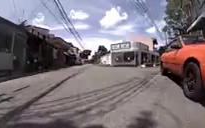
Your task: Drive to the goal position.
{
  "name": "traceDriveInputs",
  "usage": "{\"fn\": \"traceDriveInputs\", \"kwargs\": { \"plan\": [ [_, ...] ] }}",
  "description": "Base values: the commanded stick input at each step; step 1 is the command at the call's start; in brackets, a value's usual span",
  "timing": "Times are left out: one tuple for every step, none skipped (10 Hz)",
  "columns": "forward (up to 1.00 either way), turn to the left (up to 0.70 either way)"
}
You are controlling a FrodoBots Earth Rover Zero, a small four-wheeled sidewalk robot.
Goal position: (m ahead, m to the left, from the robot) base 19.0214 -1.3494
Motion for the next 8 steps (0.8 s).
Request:
{"fn": "traceDriveInputs", "kwargs": {
  "plan": [
    [0.7,0.12],
    [0.7,0.12],
    [0.7,0.12],
    [0.7,0.12],
    [0.7,0.12],
    [0.7,0.12],
    [0.7,0.12],
    [0.7,0.12]
  ]
}}
